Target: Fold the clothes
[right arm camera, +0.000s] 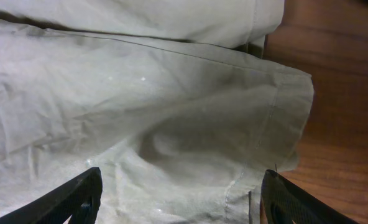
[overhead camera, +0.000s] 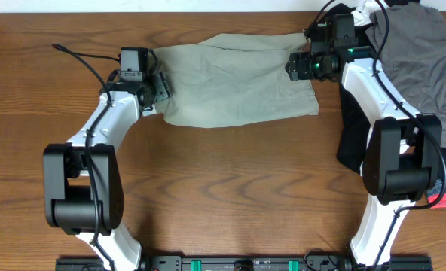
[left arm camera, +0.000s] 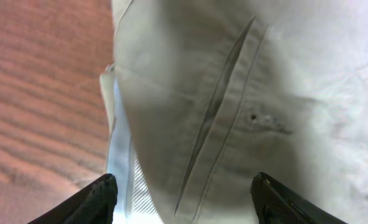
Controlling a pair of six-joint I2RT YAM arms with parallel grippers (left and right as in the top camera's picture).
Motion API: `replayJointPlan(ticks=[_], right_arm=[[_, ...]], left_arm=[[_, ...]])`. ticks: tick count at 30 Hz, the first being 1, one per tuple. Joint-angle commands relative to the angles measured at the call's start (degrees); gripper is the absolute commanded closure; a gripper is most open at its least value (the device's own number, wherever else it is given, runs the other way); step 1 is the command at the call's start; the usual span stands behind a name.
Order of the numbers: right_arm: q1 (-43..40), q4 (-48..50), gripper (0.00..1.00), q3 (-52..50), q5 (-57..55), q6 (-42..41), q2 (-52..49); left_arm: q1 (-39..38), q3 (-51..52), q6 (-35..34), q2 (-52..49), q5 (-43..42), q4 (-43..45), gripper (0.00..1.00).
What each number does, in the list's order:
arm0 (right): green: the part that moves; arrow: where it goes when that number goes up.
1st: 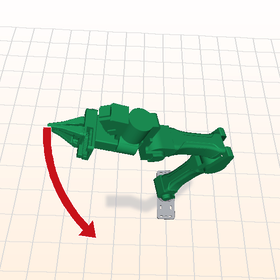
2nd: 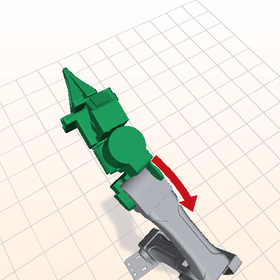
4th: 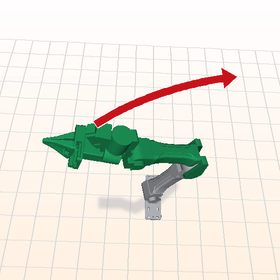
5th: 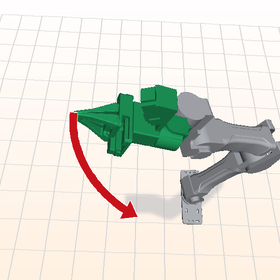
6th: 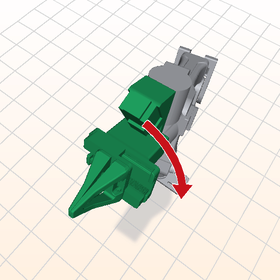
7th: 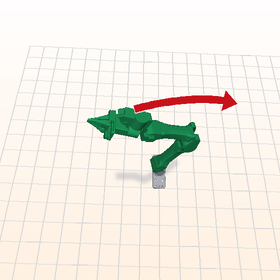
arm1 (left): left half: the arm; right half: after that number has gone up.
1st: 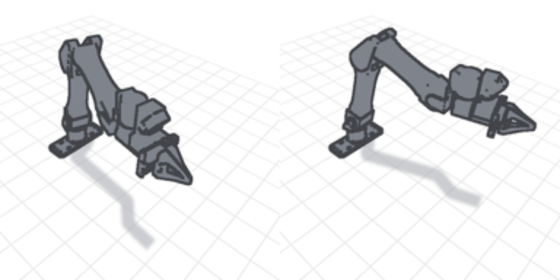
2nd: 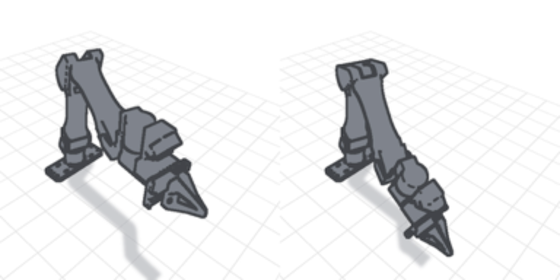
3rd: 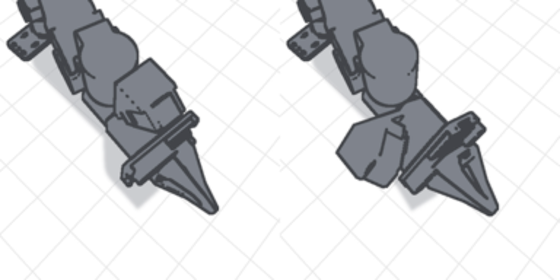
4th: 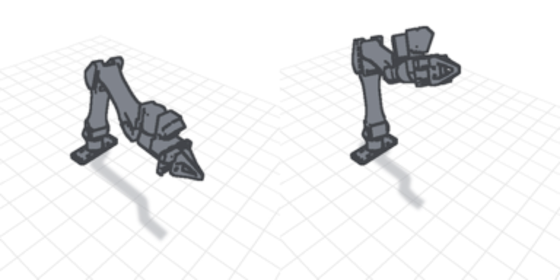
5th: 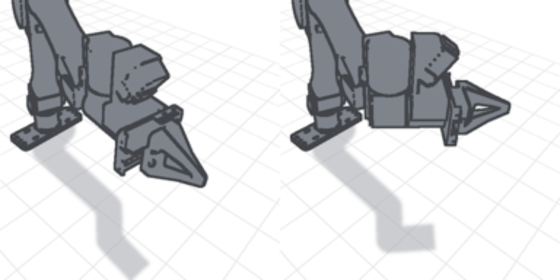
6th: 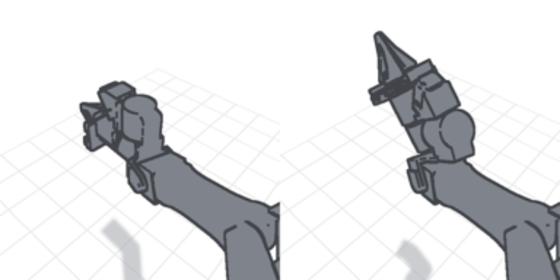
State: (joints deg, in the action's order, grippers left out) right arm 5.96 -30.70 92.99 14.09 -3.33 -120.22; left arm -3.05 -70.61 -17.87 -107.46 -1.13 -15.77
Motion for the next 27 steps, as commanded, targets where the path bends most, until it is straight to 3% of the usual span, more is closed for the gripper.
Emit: replayJointPlan(ticks=[1, 4, 6, 8, 11, 14, 16, 27], right_arm=[[0.5, 0.0, 0.2, 1.1, -0.3, 0.9, 2.0], [0.5, 0.0, 0.2, 1.1, -0.3, 0.9, 2.0], [0.5, 0.0, 0.2, 1.1, -0.3, 0.9, 2.0], [0.5, 0.0, 0.2, 1.1, -0.3, 0.9, 2.0], [0.5, 0.0, 0.2, 1.1, -0.3, 0.9, 2.0], [0.5, 0.0, 0.2, 1.1, -0.3, 0.9, 2.0], [0.5, 0.0, 0.2, 1.1, -0.3, 0.9, 2.0], [0.8, -0.2, 0.2, 1.1, -0.3, 0.9, 2.0]], left_arm=[[0.2, -1.3, 2.6, -2.9, -1.4, 1.4, 0.29], [0.2, -1.3, 3.1, -4.7, -3.2, 2.9, 0.31], [0.1, -1.3, 3.1, -5.3, -3.2, 2.9, 0.39], [0.1, -1.3, 3.1, -5.5, -3.2, 2.8, 0.49], [0.1, -1.3, 3.1, -5.2, -3.2, 2.9, 0.76], [0.1, -1.6, 3.0, -4.3, -3.2, 3.0, 0.89], [0.1, -2.0, 3.0, -3.0, -3.2, 2.6, 0.94], [-1.0, -3.5, -2.9, 8.3, -3.9, 1.2, 0.94]])
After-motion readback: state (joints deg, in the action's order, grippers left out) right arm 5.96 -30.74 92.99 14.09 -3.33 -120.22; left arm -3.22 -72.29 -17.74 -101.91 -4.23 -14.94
